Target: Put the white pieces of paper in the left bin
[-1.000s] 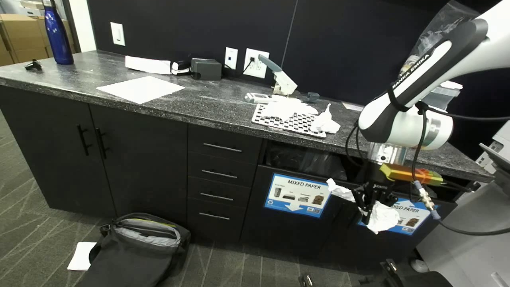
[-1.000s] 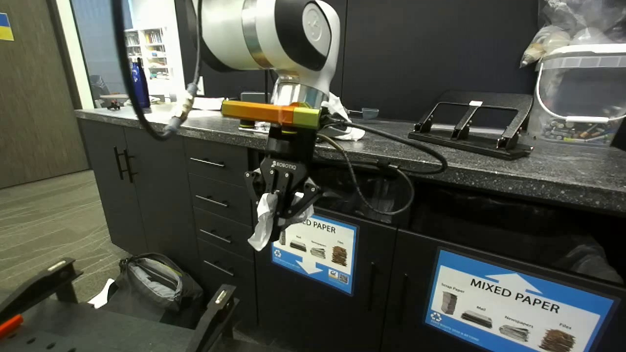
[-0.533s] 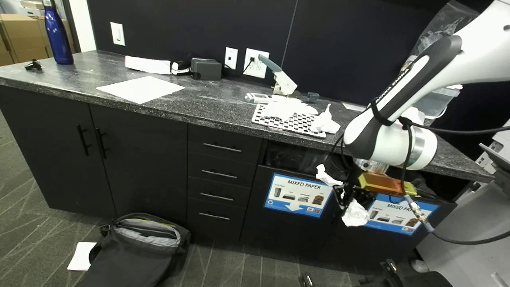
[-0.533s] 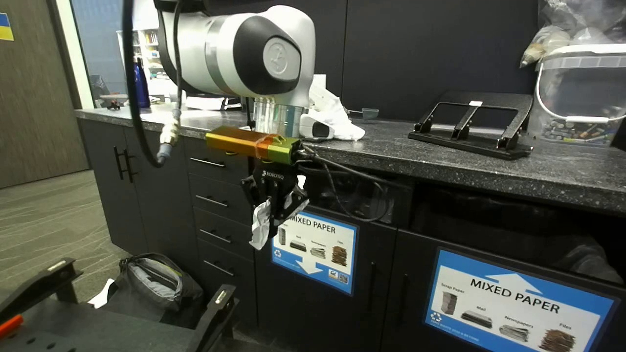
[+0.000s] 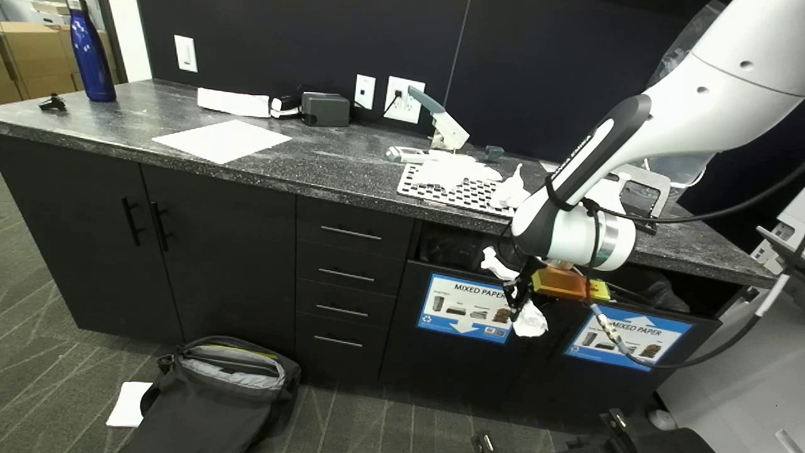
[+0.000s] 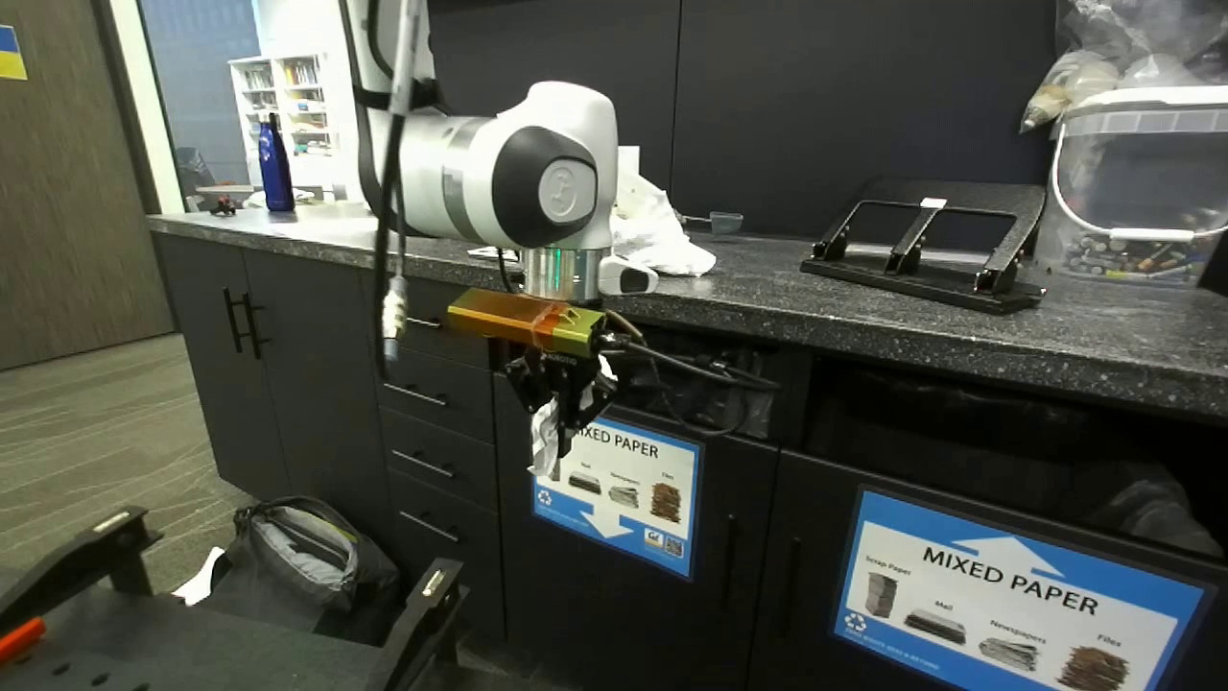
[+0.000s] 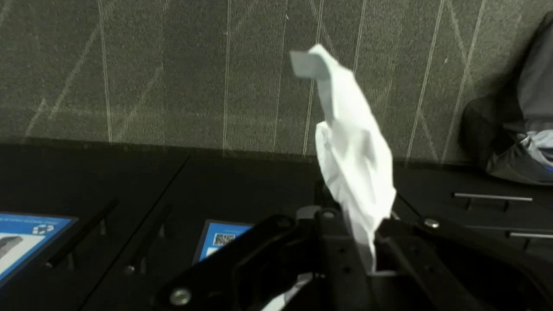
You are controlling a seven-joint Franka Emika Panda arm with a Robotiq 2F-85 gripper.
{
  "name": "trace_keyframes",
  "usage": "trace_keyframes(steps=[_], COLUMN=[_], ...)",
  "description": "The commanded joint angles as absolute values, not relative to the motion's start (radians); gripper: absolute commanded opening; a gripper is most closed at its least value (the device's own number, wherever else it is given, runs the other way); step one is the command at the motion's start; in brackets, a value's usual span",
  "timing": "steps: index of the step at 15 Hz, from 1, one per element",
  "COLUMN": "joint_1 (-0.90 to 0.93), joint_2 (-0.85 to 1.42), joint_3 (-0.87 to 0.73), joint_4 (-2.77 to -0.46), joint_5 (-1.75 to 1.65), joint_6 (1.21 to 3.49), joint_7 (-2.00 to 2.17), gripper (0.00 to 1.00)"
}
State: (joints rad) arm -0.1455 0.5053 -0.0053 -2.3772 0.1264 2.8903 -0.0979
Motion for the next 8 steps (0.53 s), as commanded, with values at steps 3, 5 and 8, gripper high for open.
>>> trace_keyframes(steps=[3, 5, 8], joint_1=[-0.199, -0.236, -0.284], joint_2=[0.621, 0.658, 0.727], joint_3=[0.038, 0.072, 0.123], joint_4=[-2.209, -2.179, -2.144], joint_5=[0.144, 0.146, 0.128], joint_6=[3.069, 3.163, 3.299], joint_7=[-0.083, -0.074, -0.042], gripper=[0.08, 0.08, 0.08])
